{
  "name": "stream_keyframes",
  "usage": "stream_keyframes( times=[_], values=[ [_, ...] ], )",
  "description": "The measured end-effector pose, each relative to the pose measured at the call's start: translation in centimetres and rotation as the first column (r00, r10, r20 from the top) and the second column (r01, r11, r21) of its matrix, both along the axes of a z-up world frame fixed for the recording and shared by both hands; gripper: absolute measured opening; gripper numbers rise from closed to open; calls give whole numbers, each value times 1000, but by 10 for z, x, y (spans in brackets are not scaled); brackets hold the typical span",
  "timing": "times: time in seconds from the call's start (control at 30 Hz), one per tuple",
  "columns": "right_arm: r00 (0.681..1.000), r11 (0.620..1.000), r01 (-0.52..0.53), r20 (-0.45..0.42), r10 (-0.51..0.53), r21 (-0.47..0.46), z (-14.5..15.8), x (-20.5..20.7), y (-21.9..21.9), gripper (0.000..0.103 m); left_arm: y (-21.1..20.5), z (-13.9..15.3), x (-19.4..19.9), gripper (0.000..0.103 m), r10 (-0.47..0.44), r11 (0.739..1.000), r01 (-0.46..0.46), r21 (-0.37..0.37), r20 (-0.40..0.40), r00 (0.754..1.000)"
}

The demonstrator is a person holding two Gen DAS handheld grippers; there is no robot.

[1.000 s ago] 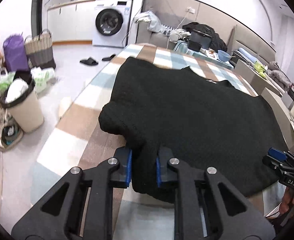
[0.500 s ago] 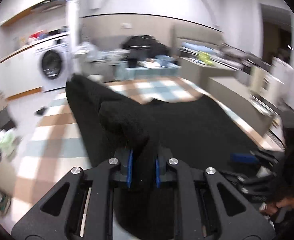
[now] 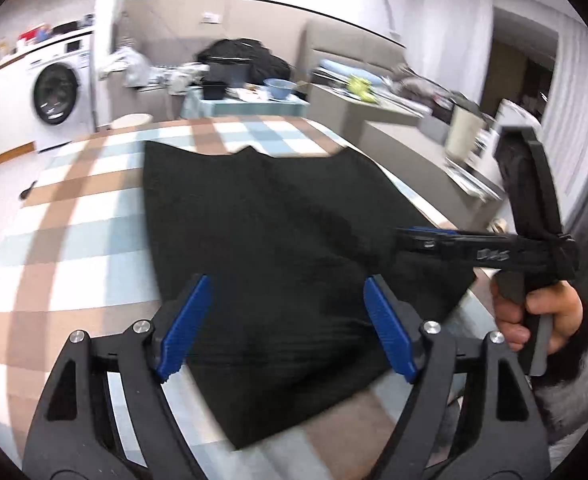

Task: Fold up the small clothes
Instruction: 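Fold the held side over the sweater's middle with the left tool, release, then grasp the opposite side edge of the sweater with the right tool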

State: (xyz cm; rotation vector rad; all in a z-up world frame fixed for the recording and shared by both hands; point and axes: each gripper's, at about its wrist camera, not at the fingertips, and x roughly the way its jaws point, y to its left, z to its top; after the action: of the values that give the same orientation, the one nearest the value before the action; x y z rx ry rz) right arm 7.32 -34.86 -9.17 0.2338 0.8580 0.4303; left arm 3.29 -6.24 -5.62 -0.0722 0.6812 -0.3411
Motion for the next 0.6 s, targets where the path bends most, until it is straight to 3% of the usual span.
stream_keyframes(
  times=[0.07,0.17,0.23,0.37,0.47,0.5,0.53,0.6],
  values=[
    [1000,997,-16,-13,17,71,4,5,-3,64,25,0,0,78,60,998,-60,0,-4,998],
    [1000,997,8,1,-8,82,15,9,-12,64,54,-1,7,78,119,993,-119,-5,-26,993],
    [999,990,12,-39,-7,143,15,14,-19,64,66,-7,12,78,146,989,-147,-6,-48,988],
    [994,987,2,-105,15,161,2,19,-11,64,73,-22,26,78,158,987,-159,-2,-80,984],
    [982,974,-37,-173,77,224,-14,28,9,61,69,-32,31,78,149,989,-149,0,-100,984],
    [980,975,-44,-181,85,220,-17,34,16,51,67,-35,33,78,142,990,-142,5,-104,984],
    [975,975,-49,-201,93,215,-21,38,21,30,63,-36,35,78,137,991,-137,10,-104,985],
    [967,977,-54,-234,103,207,-26,43,30,12,61,-36,35,78,128,992,-127,18,-93,987]
  ],
)
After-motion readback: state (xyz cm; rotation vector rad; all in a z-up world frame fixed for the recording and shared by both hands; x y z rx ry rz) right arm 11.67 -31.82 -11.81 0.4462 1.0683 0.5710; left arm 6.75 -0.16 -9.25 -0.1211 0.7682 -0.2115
